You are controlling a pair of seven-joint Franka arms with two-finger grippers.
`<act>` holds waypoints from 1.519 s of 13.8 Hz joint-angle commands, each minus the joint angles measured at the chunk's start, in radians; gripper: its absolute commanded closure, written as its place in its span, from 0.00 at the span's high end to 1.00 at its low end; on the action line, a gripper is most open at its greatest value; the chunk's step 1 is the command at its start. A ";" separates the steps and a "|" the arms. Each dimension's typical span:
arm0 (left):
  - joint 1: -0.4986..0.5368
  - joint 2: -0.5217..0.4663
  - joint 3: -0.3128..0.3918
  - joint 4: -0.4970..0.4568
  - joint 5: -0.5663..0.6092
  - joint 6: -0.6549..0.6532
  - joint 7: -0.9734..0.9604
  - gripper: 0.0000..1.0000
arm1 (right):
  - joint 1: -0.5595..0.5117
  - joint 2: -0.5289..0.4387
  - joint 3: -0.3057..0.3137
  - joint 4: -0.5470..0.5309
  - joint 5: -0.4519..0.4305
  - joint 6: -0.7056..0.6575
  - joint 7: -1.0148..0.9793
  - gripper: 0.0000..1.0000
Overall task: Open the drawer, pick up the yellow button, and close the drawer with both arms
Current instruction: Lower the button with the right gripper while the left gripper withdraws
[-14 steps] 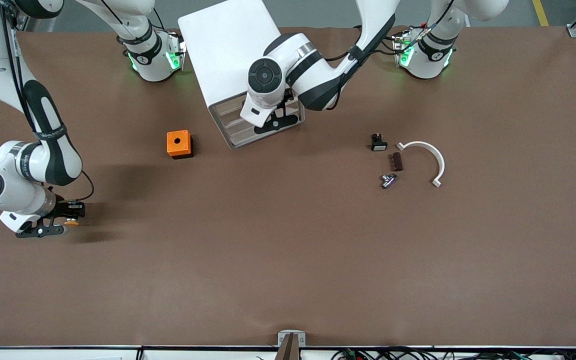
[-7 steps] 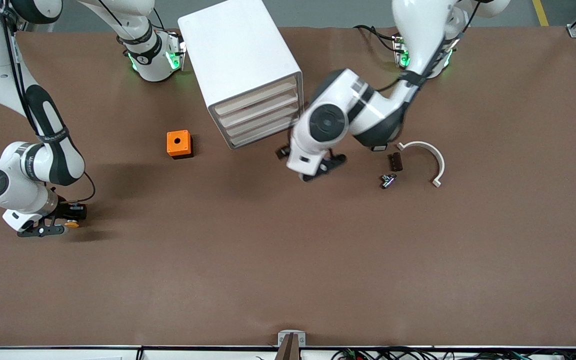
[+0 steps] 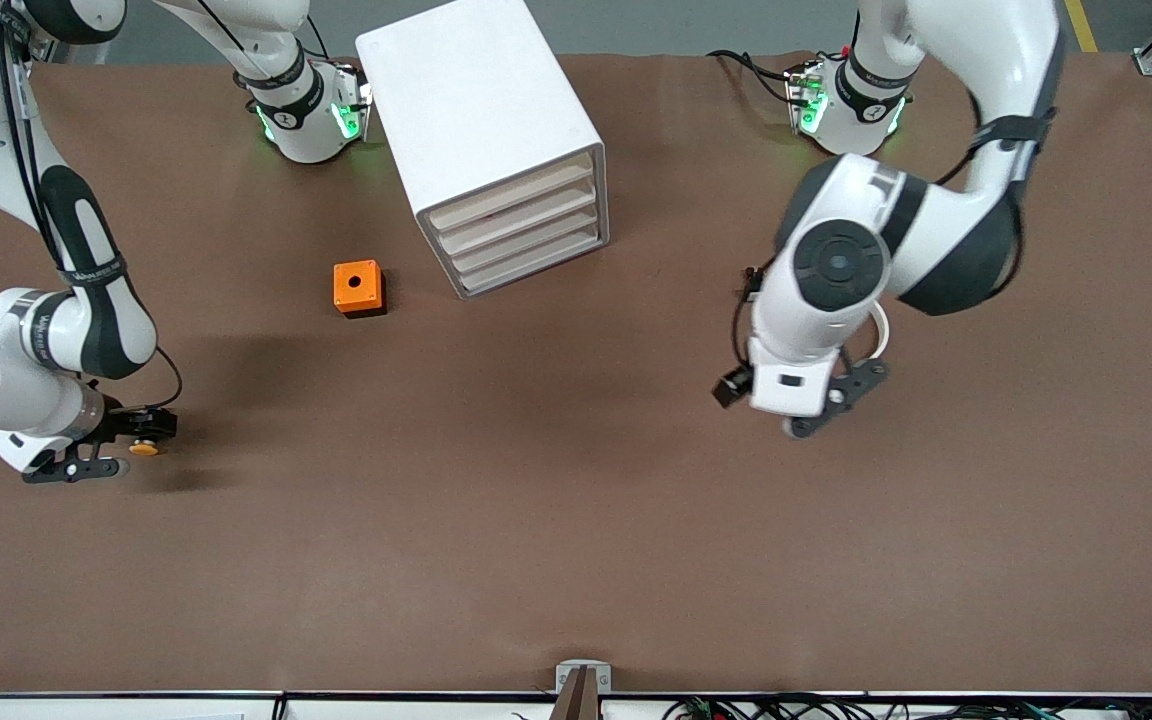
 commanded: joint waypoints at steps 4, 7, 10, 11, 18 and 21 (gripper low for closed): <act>0.160 -0.089 -0.013 -0.014 0.051 -0.012 0.228 1.00 | 0.104 -0.104 0.016 0.086 0.015 -0.140 0.146 1.00; 0.259 -0.146 -0.019 -0.017 0.044 -0.015 0.392 1.00 | 0.197 -0.182 0.016 0.087 0.015 -0.270 0.275 1.00; 0.325 -0.216 -0.017 -0.015 -0.017 -0.099 0.541 1.00 | 0.256 -0.262 0.016 0.087 0.015 -0.341 0.325 1.00; 0.348 -0.233 -0.017 -0.015 -0.044 -0.131 0.555 1.00 | 0.265 -0.279 0.016 0.087 0.018 -0.342 0.325 1.00; 0.450 -0.417 0.025 -0.072 -0.158 -0.290 0.967 1.00 | 0.316 -0.336 0.021 0.156 0.025 -0.485 0.400 1.00; 0.358 -0.511 0.131 -0.158 -0.169 -0.291 1.034 1.00 | 0.300 -0.339 0.015 0.239 0.074 -0.592 0.352 1.00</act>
